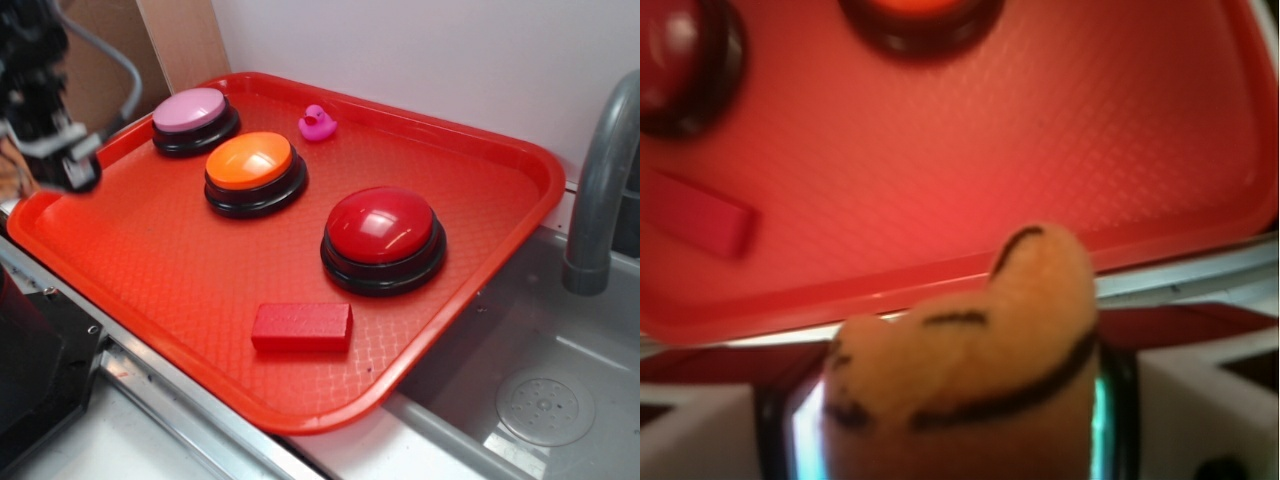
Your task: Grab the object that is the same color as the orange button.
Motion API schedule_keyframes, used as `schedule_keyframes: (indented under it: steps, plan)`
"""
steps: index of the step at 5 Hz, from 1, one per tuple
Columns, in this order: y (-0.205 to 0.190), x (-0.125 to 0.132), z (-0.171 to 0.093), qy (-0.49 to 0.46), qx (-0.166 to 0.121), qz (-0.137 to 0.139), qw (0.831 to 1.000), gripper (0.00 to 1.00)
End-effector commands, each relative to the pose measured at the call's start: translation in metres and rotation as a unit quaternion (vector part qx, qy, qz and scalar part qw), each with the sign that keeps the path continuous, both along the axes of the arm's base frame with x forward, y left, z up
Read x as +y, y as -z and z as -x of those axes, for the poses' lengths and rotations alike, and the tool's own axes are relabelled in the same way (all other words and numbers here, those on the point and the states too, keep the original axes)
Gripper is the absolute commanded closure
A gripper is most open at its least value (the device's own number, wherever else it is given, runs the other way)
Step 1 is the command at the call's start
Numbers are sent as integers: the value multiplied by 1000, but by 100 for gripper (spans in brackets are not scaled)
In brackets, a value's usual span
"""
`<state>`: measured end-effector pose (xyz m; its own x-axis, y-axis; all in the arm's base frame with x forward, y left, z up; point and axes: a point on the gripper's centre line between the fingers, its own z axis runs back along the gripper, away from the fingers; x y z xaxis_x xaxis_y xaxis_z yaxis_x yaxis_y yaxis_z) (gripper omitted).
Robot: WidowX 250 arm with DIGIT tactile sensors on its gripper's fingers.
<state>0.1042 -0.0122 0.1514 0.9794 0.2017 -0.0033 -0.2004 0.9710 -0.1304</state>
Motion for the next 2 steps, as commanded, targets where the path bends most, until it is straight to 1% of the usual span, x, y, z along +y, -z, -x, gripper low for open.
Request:
schedule_keyframes:
  steps: [1, 2]
  plan:
    - [-111, 2, 4, -45, -43, -17, 998, 100]
    - [-119, 4, 4, -37, -50, -42, 997, 100]
